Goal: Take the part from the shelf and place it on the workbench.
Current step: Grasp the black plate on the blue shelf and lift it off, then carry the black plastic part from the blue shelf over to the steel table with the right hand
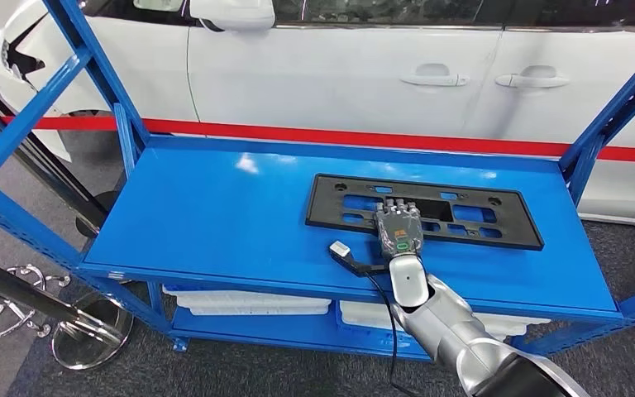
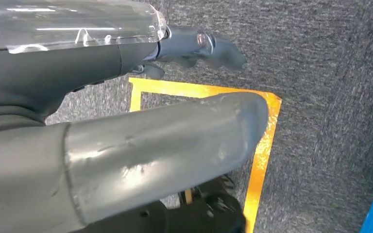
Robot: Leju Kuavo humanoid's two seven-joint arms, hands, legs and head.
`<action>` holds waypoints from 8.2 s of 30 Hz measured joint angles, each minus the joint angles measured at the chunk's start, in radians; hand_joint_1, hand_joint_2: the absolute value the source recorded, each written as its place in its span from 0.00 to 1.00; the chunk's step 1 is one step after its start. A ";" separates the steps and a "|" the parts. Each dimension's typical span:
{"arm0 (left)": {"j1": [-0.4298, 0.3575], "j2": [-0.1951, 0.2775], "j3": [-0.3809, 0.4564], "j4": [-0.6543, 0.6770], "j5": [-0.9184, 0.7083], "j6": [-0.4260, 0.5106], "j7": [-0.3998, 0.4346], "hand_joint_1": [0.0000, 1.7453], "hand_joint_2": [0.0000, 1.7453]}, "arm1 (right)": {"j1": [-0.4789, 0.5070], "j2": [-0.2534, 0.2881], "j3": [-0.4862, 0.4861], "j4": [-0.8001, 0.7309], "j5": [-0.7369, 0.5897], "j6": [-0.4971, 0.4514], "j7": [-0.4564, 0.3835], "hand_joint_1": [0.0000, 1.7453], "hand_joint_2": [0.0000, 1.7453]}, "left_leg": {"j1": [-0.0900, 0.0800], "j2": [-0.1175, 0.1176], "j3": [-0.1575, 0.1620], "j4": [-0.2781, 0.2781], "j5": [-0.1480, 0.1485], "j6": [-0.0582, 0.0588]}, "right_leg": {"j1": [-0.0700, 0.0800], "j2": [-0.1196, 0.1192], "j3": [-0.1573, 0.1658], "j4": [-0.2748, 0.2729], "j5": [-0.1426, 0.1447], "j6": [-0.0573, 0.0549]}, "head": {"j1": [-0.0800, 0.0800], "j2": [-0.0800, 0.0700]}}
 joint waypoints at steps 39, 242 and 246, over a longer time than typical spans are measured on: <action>0.007 -0.002 0.166 0.000 0.089 -0.137 -0.137 0.00 1.00 | 0.393 -0.066 -0.319 -0.998 -1.094 -0.026 -0.967 0.99 1.00 | -0.003 0.005 0.094 -0.179 0.088 0.016 | 0.008 0.008 -0.008 0.026 -0.021 0.019 | 0.000 0.000; -0.017 -0.013 0.330 -0.002 -0.236 0.202 0.361 0.00 1.00 | 0.530 -0.312 -0.123 -1.639 -1.443 0.420 -0.948 0.99 1.00 | -0.015 0.129 0.142 -0.206 0.070 0.011 | 0.014 -0.033 -0.018 0.034 -0.015 0.018 | 0.006 0.000; -0.017 -0.008 0.329 -0.002 -0.238 0.198 0.367 0.00 1.00 | 0.541 -0.314 -0.123 -1.643 -1.438 0.412 -0.951 0.99 1.00 | -0.011 0.093 0.112 -0.136 0.022 -0.001 | 0.008 -0.011 -0.021 0.028 -0.007 0.002 | 0.006 0.000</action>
